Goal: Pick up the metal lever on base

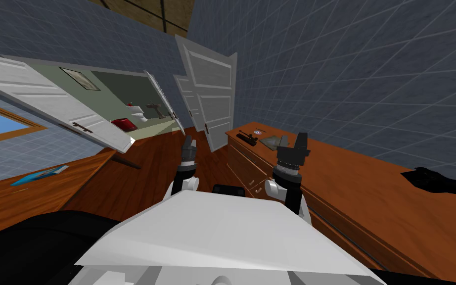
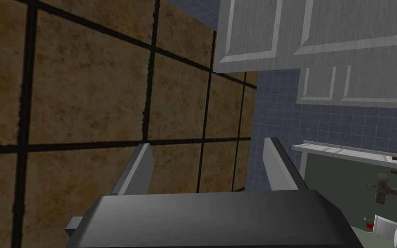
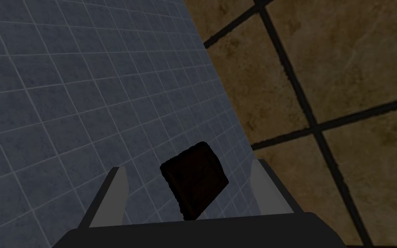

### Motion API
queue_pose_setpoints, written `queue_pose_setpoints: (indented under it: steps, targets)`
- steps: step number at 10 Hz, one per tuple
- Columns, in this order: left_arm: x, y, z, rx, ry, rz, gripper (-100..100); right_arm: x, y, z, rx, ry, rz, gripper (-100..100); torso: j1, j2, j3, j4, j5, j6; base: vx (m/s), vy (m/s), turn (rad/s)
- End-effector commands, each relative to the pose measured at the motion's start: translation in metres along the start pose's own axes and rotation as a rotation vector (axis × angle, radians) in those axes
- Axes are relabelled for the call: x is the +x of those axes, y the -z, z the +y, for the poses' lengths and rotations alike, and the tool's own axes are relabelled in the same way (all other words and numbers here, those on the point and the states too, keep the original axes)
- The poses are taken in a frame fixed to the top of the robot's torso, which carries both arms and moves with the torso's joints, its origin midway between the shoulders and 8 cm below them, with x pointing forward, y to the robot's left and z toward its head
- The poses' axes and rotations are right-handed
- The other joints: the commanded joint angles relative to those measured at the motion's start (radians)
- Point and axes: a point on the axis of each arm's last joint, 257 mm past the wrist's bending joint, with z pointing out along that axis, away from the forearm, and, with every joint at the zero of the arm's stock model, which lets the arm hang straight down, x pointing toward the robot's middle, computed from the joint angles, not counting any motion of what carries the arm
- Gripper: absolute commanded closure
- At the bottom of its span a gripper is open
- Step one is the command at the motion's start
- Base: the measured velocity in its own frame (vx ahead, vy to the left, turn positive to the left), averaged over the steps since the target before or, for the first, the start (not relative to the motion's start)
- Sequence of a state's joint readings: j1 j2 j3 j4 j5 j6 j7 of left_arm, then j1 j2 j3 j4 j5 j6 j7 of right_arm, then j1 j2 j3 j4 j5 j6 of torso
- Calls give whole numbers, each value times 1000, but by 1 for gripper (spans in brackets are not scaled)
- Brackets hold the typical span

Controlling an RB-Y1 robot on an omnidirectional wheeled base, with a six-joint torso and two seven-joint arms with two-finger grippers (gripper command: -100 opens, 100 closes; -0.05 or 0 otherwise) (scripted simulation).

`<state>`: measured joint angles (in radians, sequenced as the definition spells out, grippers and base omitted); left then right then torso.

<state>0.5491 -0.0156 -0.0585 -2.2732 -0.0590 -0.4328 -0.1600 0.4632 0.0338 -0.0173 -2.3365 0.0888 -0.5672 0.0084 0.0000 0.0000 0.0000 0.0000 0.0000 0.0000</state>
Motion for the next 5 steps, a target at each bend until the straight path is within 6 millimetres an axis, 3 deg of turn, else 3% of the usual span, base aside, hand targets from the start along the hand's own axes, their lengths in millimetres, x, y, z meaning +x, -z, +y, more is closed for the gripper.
queue_pose_setpoints:
  steps: [1,5]
  targets:
    - [0,0,0,0,0,0,0,6,4,-2,1,20,53,-100,0,0,0,0,0,0,38,73,-28]
    - [0,0,0,0,0,0,0,19,21,-12,13,74,176,-100,10,-2,-1,0,2,0,32,157,-50]
